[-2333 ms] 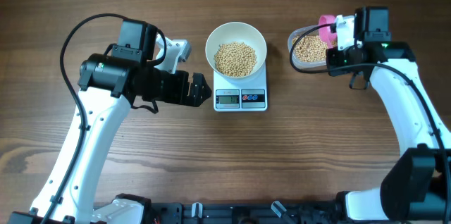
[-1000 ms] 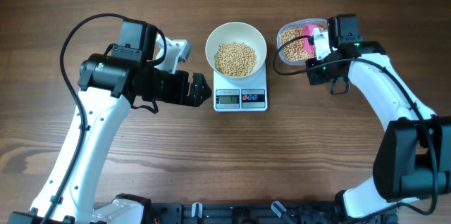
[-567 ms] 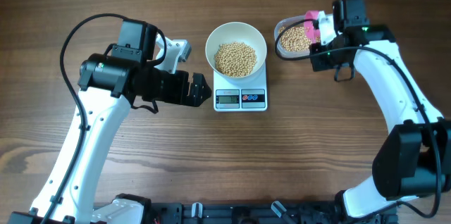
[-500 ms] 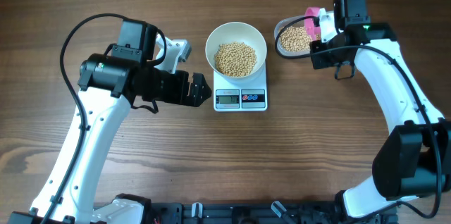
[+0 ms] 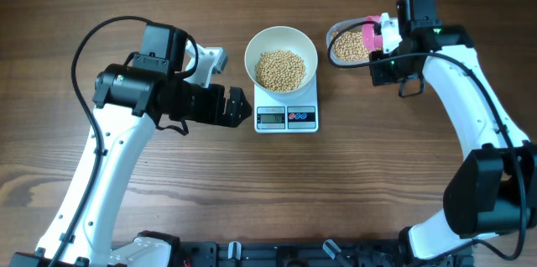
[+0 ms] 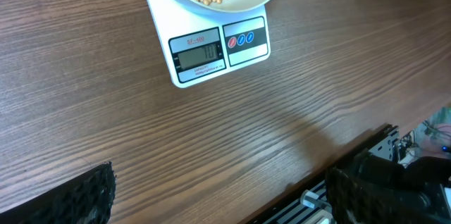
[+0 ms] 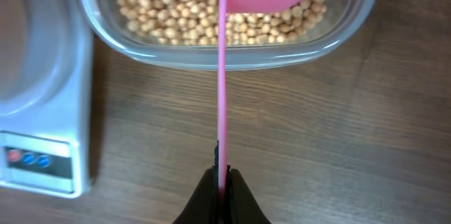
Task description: Scoop item into bowl and weigh 150g on scale
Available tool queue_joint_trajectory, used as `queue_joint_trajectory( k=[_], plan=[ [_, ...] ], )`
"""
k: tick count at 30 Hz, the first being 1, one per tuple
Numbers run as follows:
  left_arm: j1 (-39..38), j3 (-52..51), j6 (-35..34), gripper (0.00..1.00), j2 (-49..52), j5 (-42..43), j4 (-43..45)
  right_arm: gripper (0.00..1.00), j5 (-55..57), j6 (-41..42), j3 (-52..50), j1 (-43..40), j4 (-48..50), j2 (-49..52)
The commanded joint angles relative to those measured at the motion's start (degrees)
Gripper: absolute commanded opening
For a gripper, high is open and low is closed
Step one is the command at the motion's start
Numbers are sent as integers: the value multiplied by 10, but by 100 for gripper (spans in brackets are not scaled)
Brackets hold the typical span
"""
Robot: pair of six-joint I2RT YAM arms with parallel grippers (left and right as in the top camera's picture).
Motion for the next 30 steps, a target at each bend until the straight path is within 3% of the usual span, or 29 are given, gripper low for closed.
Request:
queue_joint_trajectory(
  k=[1,11,16,24,30],
  plan=[
    [-2,0,9,100,5,9,2,4,-39,24,54,-2,-20,5],
    [-2,0,9,100,5,9,2,4,-73,23,134,-16,-112,-12],
    [-2,0,9,100,5,9,2,4,-190,-37,140,-37,-159,-43],
    [-2,0,9,100,5,9,2,4,-422,-35,137,-125,-165,-56],
    [-2,0,9,100,5,9,2,4,-535,-37,134,-123,-191,-56]
  ],
)
